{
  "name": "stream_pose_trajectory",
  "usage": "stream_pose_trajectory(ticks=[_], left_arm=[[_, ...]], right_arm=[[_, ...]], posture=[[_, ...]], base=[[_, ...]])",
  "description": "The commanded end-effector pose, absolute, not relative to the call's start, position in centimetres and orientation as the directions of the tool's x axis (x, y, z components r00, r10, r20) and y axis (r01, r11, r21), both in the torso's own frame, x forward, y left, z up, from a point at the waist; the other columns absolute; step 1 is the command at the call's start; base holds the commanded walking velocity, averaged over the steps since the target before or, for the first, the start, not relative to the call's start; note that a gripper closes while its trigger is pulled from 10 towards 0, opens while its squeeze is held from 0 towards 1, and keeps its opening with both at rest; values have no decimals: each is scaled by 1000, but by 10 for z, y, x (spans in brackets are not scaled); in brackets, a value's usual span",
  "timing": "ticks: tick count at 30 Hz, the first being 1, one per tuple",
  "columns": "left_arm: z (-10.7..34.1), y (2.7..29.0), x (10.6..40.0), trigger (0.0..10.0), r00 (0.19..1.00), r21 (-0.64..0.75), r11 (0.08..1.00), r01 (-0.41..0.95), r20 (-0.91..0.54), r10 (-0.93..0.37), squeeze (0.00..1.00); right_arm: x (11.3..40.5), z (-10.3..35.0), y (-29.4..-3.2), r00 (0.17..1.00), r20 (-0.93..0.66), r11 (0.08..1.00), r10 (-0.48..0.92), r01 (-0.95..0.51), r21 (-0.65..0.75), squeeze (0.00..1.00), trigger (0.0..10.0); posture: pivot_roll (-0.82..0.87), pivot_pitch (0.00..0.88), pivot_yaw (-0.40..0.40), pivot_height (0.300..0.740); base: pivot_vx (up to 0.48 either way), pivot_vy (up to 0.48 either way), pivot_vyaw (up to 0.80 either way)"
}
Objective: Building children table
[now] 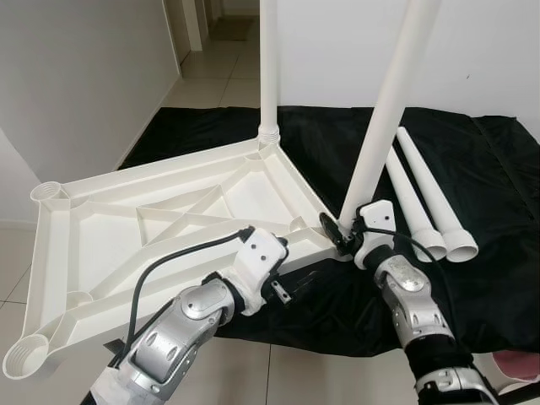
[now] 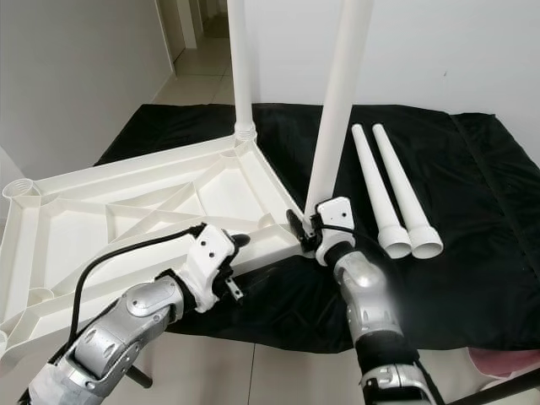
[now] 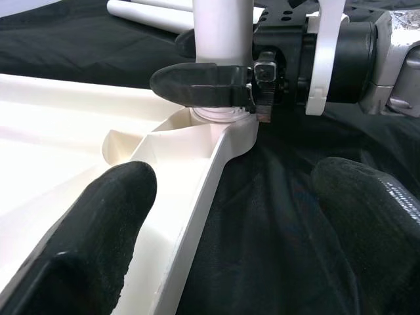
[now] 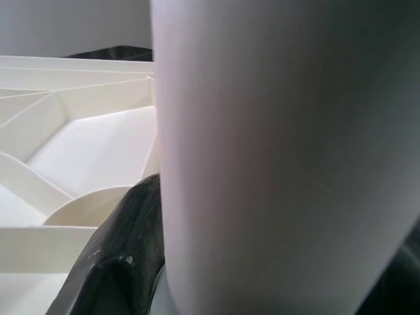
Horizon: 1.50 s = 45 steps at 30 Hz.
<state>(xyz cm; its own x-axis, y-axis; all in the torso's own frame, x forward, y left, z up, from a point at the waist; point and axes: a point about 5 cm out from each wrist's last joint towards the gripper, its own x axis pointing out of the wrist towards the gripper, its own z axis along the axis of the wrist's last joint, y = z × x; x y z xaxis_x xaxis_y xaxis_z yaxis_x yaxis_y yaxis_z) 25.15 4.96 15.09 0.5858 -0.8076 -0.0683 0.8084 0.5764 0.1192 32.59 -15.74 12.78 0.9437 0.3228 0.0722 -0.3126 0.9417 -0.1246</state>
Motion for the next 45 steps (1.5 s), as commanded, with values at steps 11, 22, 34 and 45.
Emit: stream_pose_trajectory(ticks=[11, 22, 34, 45], left_arm=[[147, 57, 253, 10000, 583, 115, 573, 811, -90, -808, 0], [147, 58, 252, 10000, 589, 116, 578, 807, -94, -803, 0], [146, 60, 250, 10000, 587, 111, 577, 809, -102, -803, 0], [146, 62, 250, 10000, 593, 112, 583, 805, -106, -798, 0]], right_arm=[[307, 111, -141, 1000, -15, 1000, 10, -10, 0, 0, 10000], [304, 117, -134, 969, -27, 965, -247, 248, 80, 0, 10000], [299, 136, -139, 982, 110, 986, -155, 146, 81, 118, 10000], [306, 144, -152, 986, 134, 995, 100, -95, -42, 0, 10000]], posture=[[-25, 38, 35, 740], [-29, 57, 44, 740], [-37, 69, 51, 740], [-34, 72, 51, 740]], base=[[0, 0, 0], [0, 0, 0], [0, 0, 0], [0, 0, 0]])
